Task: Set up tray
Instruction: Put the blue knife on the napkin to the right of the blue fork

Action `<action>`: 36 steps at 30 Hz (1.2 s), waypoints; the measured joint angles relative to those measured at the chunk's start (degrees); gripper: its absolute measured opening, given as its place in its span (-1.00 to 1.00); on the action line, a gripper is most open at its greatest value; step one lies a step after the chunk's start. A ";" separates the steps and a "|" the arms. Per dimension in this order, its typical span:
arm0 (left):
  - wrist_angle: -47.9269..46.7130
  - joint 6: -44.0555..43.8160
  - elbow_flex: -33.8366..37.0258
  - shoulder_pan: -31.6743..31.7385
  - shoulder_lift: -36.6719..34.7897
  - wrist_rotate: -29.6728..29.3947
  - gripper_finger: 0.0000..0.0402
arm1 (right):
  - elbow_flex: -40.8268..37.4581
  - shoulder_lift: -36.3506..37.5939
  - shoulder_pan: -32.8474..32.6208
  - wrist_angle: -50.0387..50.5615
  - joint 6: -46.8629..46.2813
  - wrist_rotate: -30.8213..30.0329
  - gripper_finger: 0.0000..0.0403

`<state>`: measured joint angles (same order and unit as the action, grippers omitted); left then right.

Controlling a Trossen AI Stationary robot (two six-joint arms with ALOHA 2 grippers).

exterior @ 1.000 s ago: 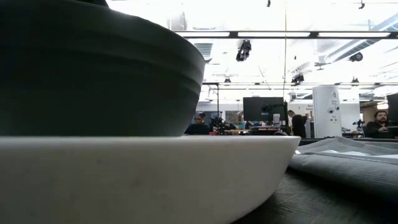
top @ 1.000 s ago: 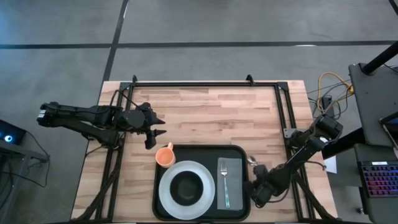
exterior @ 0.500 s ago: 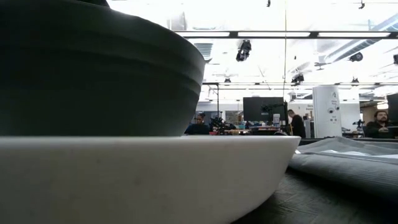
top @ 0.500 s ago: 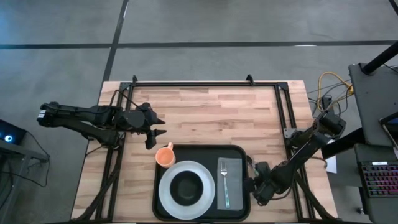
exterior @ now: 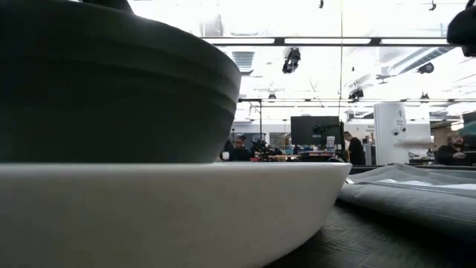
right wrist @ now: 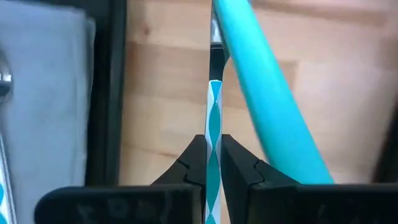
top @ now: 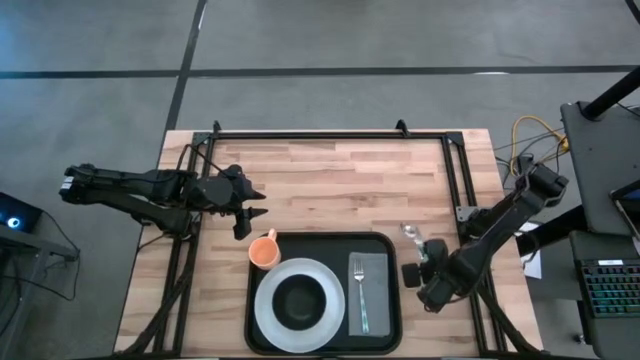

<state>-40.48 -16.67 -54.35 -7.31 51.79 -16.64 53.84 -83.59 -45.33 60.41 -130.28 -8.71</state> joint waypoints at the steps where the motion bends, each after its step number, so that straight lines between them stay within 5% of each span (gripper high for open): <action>1: 0.02 0.00 0.00 0.00 0.00 -0.01 -0.18 | 0.29 0.47 0.25 1.49 0.15 0.00 -0.92; 10: 0.04 0.00 0.00 0.00 0.00 -0.09 -0.18 | -0.70 6.60 0.75 -8.07 3.60 -0.19 -0.92; 16: 0.13 0.00 0.00 0.01 0.00 -0.09 -0.18 | -0.72 11.36 0.98 -9.23 2.14 -10.04 -0.92; 24: 0.45 -1.55 0.00 0.00 0.00 -0.07 -0.18 | -0.72 14.64 2.48 -9.94 3.14 -10.95 -0.92; 36: 0.44 -2.46 0.00 0.00 0.00 -0.07 -0.18 | -0.72 8.05 4.34 -19.23 3.56 -10.34 -0.90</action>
<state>-40.04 -19.13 -54.35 -7.31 51.79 -16.71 53.12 -75.54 -40.99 41.18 -126.71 -19.05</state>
